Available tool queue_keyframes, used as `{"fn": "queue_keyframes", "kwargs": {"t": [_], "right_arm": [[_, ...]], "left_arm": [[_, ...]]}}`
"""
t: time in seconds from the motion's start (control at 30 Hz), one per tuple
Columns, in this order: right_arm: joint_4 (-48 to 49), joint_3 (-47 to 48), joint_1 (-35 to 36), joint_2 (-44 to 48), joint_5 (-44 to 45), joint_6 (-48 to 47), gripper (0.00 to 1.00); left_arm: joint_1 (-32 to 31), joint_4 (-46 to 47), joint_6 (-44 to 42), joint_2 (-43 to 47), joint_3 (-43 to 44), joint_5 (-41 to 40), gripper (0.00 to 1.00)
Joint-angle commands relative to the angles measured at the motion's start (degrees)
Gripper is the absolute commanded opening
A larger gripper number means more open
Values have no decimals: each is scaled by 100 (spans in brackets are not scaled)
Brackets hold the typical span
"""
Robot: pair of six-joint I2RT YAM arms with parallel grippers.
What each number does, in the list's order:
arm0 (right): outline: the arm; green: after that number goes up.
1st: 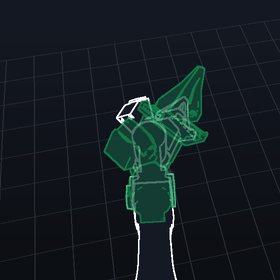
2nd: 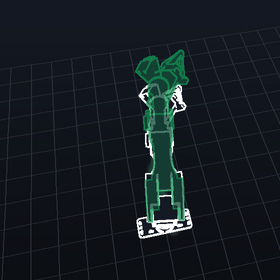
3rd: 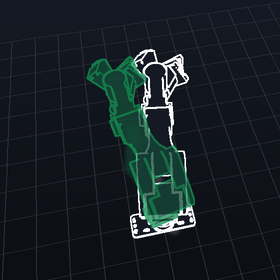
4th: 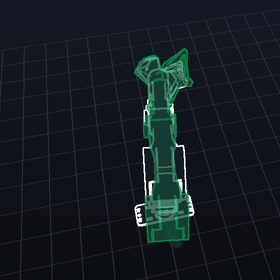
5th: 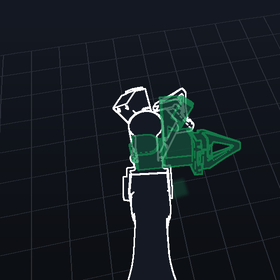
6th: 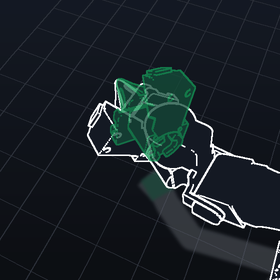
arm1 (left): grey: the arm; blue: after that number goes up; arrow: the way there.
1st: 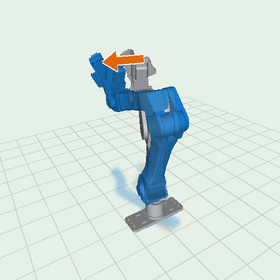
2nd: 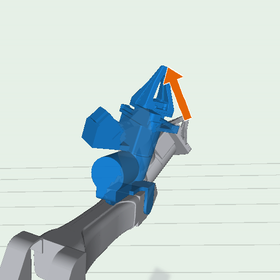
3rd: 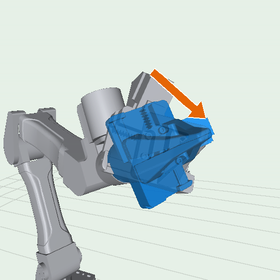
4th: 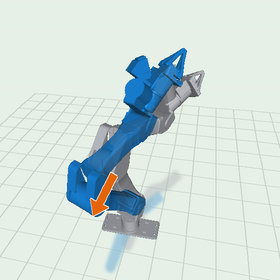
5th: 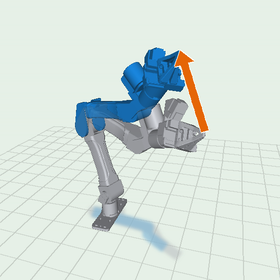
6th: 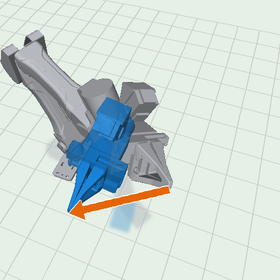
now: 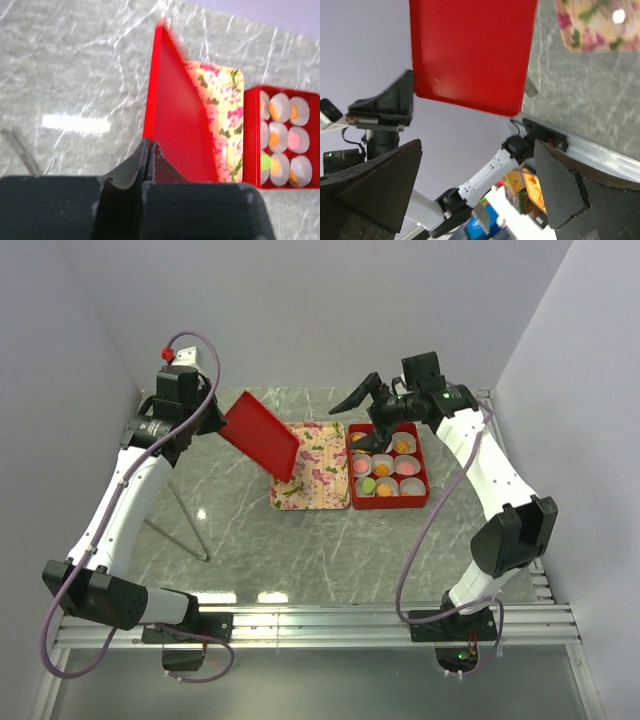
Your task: Pack the cookies
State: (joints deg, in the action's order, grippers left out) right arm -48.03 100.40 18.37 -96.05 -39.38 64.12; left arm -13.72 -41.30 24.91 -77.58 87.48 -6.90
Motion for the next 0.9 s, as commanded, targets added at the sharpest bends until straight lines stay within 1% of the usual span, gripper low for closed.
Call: {"fn": "queue_keyframes", "kwargs": {"t": [0.0,0.07,0.17,0.33,0.43,0.47,0.5,0.53,0.57,0.6,0.67,0.7,0.73,0.77,0.8,0.87], "right_arm": [[-129,-528,-18,560,-184,258,99],[56,-1047,-18,911,-176,355,99],[153,-1566,-18,1281,-141,356,99],[461,-2462,0,1905,-150,426,99],[243,-2456,52,2020,-19,164,99],[-37,-2385,61,2020,61,-142,99],[-188,-2324,87,2029,166,-319,99],[-320,-2236,105,2038,306,-469,99],[-582,-2227,114,2046,534,-749,99],[-680,-2244,114,2133,632,-847,100],[-743,-2480,114,2292,833,-1041,100],[-743,-2594,114,2484,913,-1076,100],[-717,-2865,114,2590,992,-1094,100],[-629,-3025,114,2696,1098,-1112,100],[-585,-3183,114,2862,1133,-1095,100],[-454,-3614,114,3004,1178,-1025,100]], "left_arm": [[-149,1104,58,506,-292,-320,0],[-193,1107,190,577,-372,-418,0],[-280,712,304,490,-197,-383,0],[-553,474,462,726,-591,-672,0],[-553,9,515,832,-890,-839,0],[-545,-218,550,815,-978,-918,1],[-544,-290,568,815,-1092,-884,3],[-544,-282,516,806,-1397,-823,7],[-544,-247,472,815,-1575,-683,18],[-544,-90,419,815,-1907,-281,25],[-544,42,261,754,-2155,195,35],[-544,234,226,736,-2287,641,38],[-553,349,147,701,-2593,837,39],[-571,455,103,666,-2744,961,42],[-632,630,15,622,-3006,1049,43],[-659,667,-82,351,-3140,1050,44]]}}
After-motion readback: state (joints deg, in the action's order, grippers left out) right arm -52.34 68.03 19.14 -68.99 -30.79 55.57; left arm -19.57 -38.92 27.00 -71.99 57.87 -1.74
